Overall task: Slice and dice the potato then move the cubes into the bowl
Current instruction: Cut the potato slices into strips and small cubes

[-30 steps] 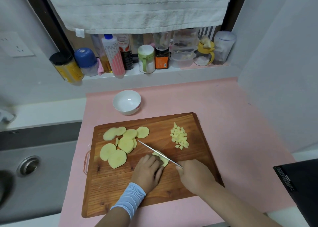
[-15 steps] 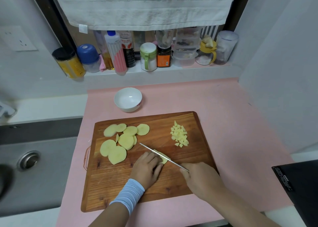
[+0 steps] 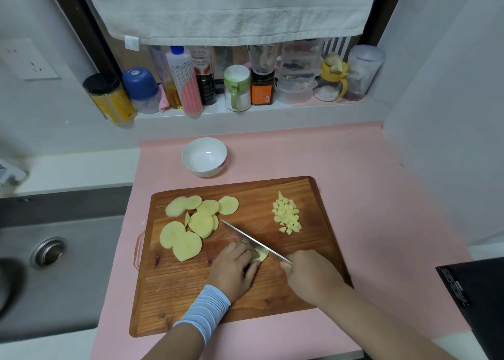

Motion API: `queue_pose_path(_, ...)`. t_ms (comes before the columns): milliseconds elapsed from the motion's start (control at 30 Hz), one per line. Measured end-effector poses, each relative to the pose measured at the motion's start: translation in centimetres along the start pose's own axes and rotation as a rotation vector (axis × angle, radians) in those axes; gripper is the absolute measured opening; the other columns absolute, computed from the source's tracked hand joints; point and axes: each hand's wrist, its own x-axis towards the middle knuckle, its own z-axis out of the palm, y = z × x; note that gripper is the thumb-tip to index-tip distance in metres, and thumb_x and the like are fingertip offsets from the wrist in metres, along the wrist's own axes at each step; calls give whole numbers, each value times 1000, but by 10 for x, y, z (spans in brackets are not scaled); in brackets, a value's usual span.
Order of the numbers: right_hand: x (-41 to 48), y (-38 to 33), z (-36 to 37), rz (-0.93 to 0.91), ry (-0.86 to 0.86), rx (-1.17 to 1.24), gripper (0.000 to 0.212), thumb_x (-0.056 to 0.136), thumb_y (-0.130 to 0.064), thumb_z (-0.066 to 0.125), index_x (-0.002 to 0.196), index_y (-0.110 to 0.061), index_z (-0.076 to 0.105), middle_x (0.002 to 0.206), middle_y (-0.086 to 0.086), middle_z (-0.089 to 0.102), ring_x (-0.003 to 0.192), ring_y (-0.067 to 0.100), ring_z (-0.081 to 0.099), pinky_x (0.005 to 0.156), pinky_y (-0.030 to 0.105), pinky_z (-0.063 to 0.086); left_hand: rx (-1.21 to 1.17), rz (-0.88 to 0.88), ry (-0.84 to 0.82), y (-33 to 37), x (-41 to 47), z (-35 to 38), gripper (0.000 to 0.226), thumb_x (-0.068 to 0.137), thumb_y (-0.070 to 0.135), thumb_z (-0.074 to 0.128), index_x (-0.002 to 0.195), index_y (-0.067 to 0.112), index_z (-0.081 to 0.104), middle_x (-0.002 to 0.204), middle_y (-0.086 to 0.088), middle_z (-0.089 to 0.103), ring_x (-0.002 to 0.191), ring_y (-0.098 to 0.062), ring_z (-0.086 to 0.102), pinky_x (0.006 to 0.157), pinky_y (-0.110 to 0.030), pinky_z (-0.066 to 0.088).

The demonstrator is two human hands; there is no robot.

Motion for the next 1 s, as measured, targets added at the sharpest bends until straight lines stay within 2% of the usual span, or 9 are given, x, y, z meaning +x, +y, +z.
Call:
queue_pose_path(133, 2, 3, -2, 3, 1, 12, 29, 102, -45, 49, 81, -27, 59, 70, -11, 56, 65, 7, 55, 57, 23, 39, 22, 26, 8, 1, -2, 1, 12, 92, 24, 65, 90, 14, 71, 94, 3, 64, 85, -18, 58, 77, -29, 51)
queue_pose_path(233, -1, 1, 1, -25, 12, -4, 31, 103, -45, 47, 90, -25, 67, 72, -12, 55, 68, 12, 56, 62, 26, 41, 50, 39, 26, 2, -4, 0, 13, 92, 22, 67, 84, 13, 69, 87, 1, 62, 80, -18, 55, 75, -26, 48)
queue_pose_path(367, -10, -1, 1, -59, 55, -32, 34, 104, -45, 43, 94, -25, 69, 77, -10, 58, 69, 13, 53, 63, 27, 39, 12, 24, 38, 2, -3, 1, 8, 91, 19, 70, 85, 14, 69, 87, 2, 60, 81, -16, 52, 79, -21, 45)
queue_pose_path(500, -17, -8, -3, -94, 91, -68, 34, 103, -47, 42, 96, -26, 68, 85, -7, 68, 78, 17, 63, 63, 28, 39, -9, 10, 34, 2, -4, 0, 7, 92, 19, 70, 87, 14, 69, 89, 3, 61, 83, -14, 52, 82, -18, 42)
queue_pose_path(567, -21, -10, -5, -99, 85, -80, 33, 103, -47, 42, 92, -26, 65, 86, -6, 69, 77, 18, 62, 64, 29, 40, -16, -6, 32, 2, -5, -1, 7, 92, 19, 70, 87, 14, 70, 90, 4, 61, 84, -14, 53, 83, -18, 42)
queue_pose_path(700, -25, -8, -7, -68, 42, -65, 35, 103, -46, 43, 73, -29, 50, 73, -11, 59, 67, 11, 55, 59, 28, 39, -38, -8, 31, 2, -6, -1, 5, 92, 19, 70, 89, 15, 70, 91, 4, 61, 86, -13, 53, 85, -14, 40)
queue_pose_path(867, -28, -3, -8, -34, 11, -52, 34, 103, -47, 43, 79, -30, 61, 71, -10, 61, 67, 11, 59, 63, 29, 48, -56, -14, 31, 2, -6, -2, 5, 92, 19, 70, 89, 15, 70, 91, 5, 62, 86, -13, 55, 86, -15, 41)
queue_pose_path(1000, -25, -5, -7, -2, -19, -63, 44, 104, -46, 45, 62, -32, 43, 64, -10, 53, 57, 7, 50, 51, 22, 33, -56, -17, 44, 3, -5, -2, 3, 90, 16, 73, 87, 15, 71, 90, 5, 62, 86, -12, 54, 87, -12, 39)
